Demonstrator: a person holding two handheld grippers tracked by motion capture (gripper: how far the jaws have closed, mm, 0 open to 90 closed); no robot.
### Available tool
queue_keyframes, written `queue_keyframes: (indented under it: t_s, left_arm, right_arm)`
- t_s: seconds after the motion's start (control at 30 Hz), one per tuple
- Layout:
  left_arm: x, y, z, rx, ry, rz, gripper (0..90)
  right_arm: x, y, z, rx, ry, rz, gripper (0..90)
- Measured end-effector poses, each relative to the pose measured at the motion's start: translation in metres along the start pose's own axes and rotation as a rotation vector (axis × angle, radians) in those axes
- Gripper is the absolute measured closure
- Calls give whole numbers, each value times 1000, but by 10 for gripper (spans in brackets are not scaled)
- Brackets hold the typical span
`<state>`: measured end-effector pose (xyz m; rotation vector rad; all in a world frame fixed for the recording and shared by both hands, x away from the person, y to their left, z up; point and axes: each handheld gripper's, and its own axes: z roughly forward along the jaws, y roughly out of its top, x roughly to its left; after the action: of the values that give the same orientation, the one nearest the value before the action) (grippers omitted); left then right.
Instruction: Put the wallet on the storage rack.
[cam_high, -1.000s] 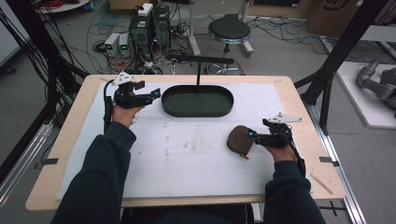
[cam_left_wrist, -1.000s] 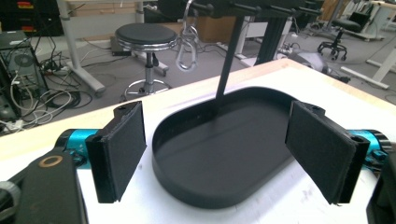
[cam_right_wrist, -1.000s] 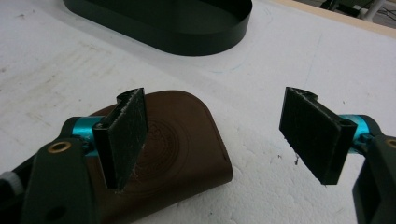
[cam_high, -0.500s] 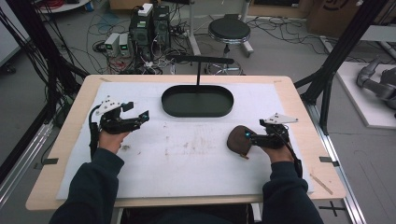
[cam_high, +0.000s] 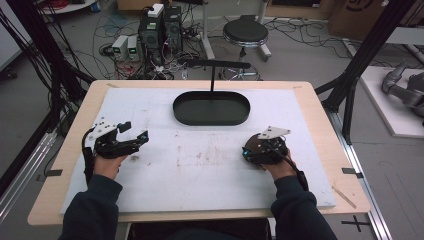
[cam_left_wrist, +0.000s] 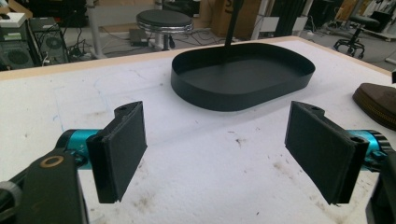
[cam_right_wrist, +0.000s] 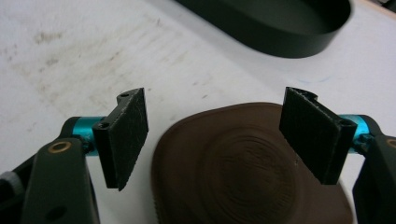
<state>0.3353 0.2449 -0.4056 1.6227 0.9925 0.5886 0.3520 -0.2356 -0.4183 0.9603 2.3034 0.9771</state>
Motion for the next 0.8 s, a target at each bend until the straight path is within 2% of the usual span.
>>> queue_keyframes:
  t_s: [0.1,0.17,0.2,0.3,0.37,0.5,0.53,0.6,0.67,0.73,0.8]
  left_arm:
    - [0,-5,-3,12,0,-10,207]
    - [0,-8,-5,13,2,-15,209]
    - [0,-9,-6,14,4,-17,209]
    - [-1,-12,-11,10,3,-23,209]
    - [-3,-13,-13,10,7,-25,209]
    - [-5,-14,-15,8,3,-30,209]
    - [-6,-13,-15,8,0,-28,209]
    - [-7,-13,-15,5,-6,-26,209]
    - [-7,-12,-14,2,-11,-28,209]
    - [-7,-12,-13,3,-12,-28,209]
    - [-6,-12,-11,5,-15,-28,209]
  right_arm:
    - [9,1,8,49,-10,-52,258]
    - [11,-2,10,80,-20,-68,263]
    - [11,-3,10,83,-11,-67,289]
    - [12,-7,6,91,-25,-97,375]
    - [11,-9,2,92,-10,-111,402]
    - [11,-14,-8,110,11,-198,480]
    - [10,-16,-12,111,20,-229,490]
    - [7,-19,-18,127,21,-257,493]
    - [1,-23,-23,138,19,-260,447]
    - [-5,-28,-27,146,20,-214,432]
    - [-11,-31,-31,153,15,-200,423]
